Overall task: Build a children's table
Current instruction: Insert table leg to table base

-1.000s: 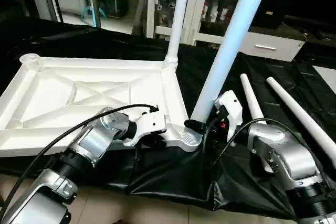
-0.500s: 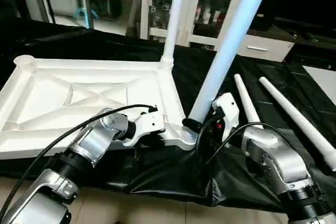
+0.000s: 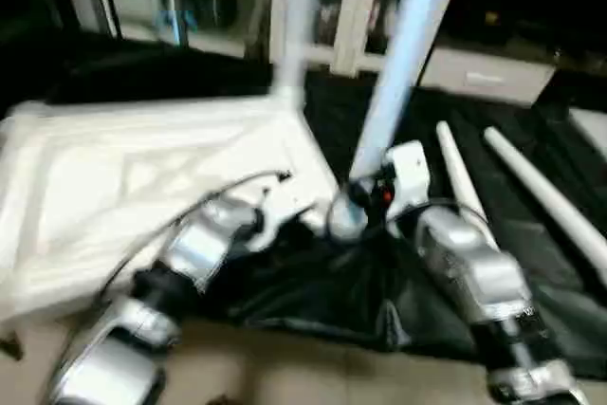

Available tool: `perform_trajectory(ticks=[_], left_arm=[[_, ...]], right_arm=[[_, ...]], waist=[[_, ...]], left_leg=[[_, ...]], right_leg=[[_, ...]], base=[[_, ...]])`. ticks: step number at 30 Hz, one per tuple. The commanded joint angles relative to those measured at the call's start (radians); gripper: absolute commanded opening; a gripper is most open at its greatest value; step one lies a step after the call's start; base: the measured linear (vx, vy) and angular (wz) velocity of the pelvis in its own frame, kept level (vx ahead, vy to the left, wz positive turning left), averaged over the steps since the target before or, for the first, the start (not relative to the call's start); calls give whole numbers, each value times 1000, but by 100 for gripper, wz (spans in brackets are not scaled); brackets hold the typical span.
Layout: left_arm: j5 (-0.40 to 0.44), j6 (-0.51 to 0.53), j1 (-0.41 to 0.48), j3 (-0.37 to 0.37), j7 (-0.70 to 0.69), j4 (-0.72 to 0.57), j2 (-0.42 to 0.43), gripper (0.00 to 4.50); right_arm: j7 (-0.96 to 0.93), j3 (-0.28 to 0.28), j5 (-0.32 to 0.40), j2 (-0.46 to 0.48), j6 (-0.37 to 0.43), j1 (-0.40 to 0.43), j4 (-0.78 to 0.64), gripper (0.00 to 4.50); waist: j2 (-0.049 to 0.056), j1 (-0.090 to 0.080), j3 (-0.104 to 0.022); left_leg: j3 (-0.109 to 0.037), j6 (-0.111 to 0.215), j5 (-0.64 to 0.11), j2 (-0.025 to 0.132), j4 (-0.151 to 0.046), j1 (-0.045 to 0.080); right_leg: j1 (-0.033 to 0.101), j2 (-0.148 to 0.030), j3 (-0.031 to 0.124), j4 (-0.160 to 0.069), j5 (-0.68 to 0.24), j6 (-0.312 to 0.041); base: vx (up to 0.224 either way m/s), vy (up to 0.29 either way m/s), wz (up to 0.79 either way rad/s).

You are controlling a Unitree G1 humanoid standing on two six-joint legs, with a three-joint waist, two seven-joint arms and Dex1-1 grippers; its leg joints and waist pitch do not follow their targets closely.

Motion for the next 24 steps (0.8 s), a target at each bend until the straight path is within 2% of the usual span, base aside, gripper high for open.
perform_trajectory(ticks=[1,2,3,6,7,8,10,11,12,13,15,16,17,20,24], left_arm=[[-30,29,-73,119,151,-10,-25,0],[-29,38,-93,128,190,4,-53,0],[-25,33,-127,138,254,30,-91,0],[-19,11,-154,141,299,56,-120,0],[-25,-14,-174,146,324,77,-140,0],[-25,-25,-180,144,326,82,-143,0],[-23,-81,-209,141,339,113,-159,0],[-22,-92,-214,140,342,119,-162,0],[-21,-101,-220,141,346,126,-166,0],[-20,-116,-237,146,356,146,-177,0],[-21,-119,-261,157,380,173,-190,0],[-24,-122,-270,158,390,183,-194,0],[-29,-130,-279,157,399,196,-197,0],[-30,-137,-281,151,396,206,-194,0],[-26,-147,-275,145,388,220,-187,0]], right_arm=[[-136,4,-85,1,72,81,224,186],[-189,-18,-85,28,55,60,270,186],[-266,-53,-82,67,18,21,353,186],[-327,-75,-77,90,-21,-21,435,186],[-368,-90,-79,105,-52,-53,492,186],[-379,-96,-77,107,-59,-59,502,186],[-433,-131,-64,120,-91,-92,555,186],[-441,-138,-60,123,-96,-96,563,186],[-450,-146,-57,126,-103,-103,576,186],[-470,-161,-52,132,-122,-118,607,186],[-492,-185,-42,142,-147,-136,644,186],[-501,-194,-36,145,-159,-146,664,186],[-507,-201,-32,147,-177,-160,691,186],[-506,-202,-32,148,-188,-173,710,186],[-498,-205,-35,147,-202,-190,735,186]], waist=[[24,-16,-32],[23,-22,-31],[20,-26,-33],[17,-35,-33],[19,-36,-38],[19,-37,-39],[13,-35,-40],[14,-33,-39],[13,-33,-41],[15,-32,-44],[16,-30,-46],[15,-33,-46],[17,-32,-47],[17,-33,-46],[14,-33,-44]], left_leg=[[-1,-63,-208,36,-84,14],[-3,-85,-290,36,-92,11],[-5,-89,-346,37,-94,19],[-4,-84,-366,36,-97,15],[-5,-75,-334,35,-100,9],[-4,-74,-319,35,-99,7],[3,-66,-255,33,-95,4],[5,-64,-247,31,-94,6],[6,-60,-234,31,-92,5],[8,-55,-187,32,-89,3],[10,-57,-169,31,-86,5],[9,-55,-159,31,-86,1],[11,-54,-156,30,-85,3],[13,-50,-162,29,-86,1],[16,-43,-205,30,-87,3]], right_leg=[[15,-43,41,-107,-26,-175],[18,-49,41,-116,-115,-153],[14,-52,40,-126,-178,-128],[13,-55,42,-136,-212,-102],[17,-57,42,-138,-178,-87],[16,-55,43,-138,-160,-84],[17,-52,43,-133,-68,-82],[15,-51,44,-133,-55,-82],[18,-52,44,-131,-37,-81],[20,-50,42,-124,34,-85],[22,-48,40,-120,85,-91],[25,-49,40,-118,105,-93],[24,-48,37,-118,126,-93],[26,-47,39,-118,130,-92],[23,-50,43,-124,75,-92]], base=[[-58,-29,19],[0,0,0],[0,0,0],[0,0,0],[0,0,0],[0,0,0],[0,0,0],[0,0,0],[0,0,0],[0,0,0],[0,0,0],[0,0,0],[0,0,0],[0,0,0],[0,0,0]])
